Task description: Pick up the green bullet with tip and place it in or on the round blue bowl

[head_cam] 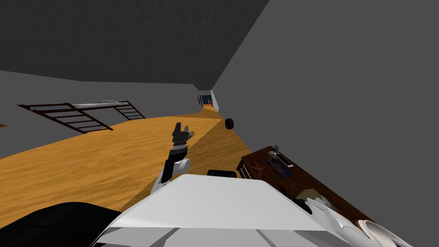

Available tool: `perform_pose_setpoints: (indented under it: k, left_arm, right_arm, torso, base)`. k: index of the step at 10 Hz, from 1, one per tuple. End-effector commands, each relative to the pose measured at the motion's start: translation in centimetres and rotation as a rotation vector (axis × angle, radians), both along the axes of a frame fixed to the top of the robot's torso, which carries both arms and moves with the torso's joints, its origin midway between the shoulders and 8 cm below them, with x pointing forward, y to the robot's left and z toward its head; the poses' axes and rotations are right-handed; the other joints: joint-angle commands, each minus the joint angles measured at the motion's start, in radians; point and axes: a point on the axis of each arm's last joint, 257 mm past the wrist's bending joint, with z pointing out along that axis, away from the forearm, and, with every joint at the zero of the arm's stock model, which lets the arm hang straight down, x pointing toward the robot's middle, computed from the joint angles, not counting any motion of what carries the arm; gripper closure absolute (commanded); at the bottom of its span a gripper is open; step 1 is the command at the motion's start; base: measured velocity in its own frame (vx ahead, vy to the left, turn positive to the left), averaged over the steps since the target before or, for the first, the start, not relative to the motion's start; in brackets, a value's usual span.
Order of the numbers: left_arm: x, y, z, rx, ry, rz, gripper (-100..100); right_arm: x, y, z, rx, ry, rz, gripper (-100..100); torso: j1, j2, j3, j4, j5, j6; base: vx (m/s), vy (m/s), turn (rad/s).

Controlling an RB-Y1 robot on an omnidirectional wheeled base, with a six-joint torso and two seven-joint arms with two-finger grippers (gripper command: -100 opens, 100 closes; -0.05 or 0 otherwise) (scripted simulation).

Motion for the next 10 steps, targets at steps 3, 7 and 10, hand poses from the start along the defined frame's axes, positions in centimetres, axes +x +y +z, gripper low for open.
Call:
perform_pose_setpoints:
  k: [3, 7, 10]
  left_arm:
    - [0.0, 0.0, 0.0, 0.0, 0.0, 0.0, 0]
    - [0.0, 0.0, 0.0, 0.0, 0.0, 0.0, 0]
    - [0.0, 0.0, 0.0, 0.0, 0.0, 0.0, 0]
  right_arm:
    - [2.2, -0.3, 1.5, 0.025, -0.04, 0.004, 100]
    - [3.8, -0.8, 3.3, 0.052, -0.069, 0.003, 100]
    - [4.1, -1.3, 4.7, 0.069, -0.079, -0.002, 100]
  torso:
    - [-0.003, -0.002, -0.001, -0.001, 0.0, 0.0]
    - [-0.006, -0.001, -0.001, -0.001, -0.001, 0.001]
    - [-0.005, -0.004, -0.003, -0.001, 0.0, 0.0]
  base:
    - [0.039, 0.071, 0.074]
    - [0.039, 0.036, 0.057]
    - [0.075, 0.031, 0.079]
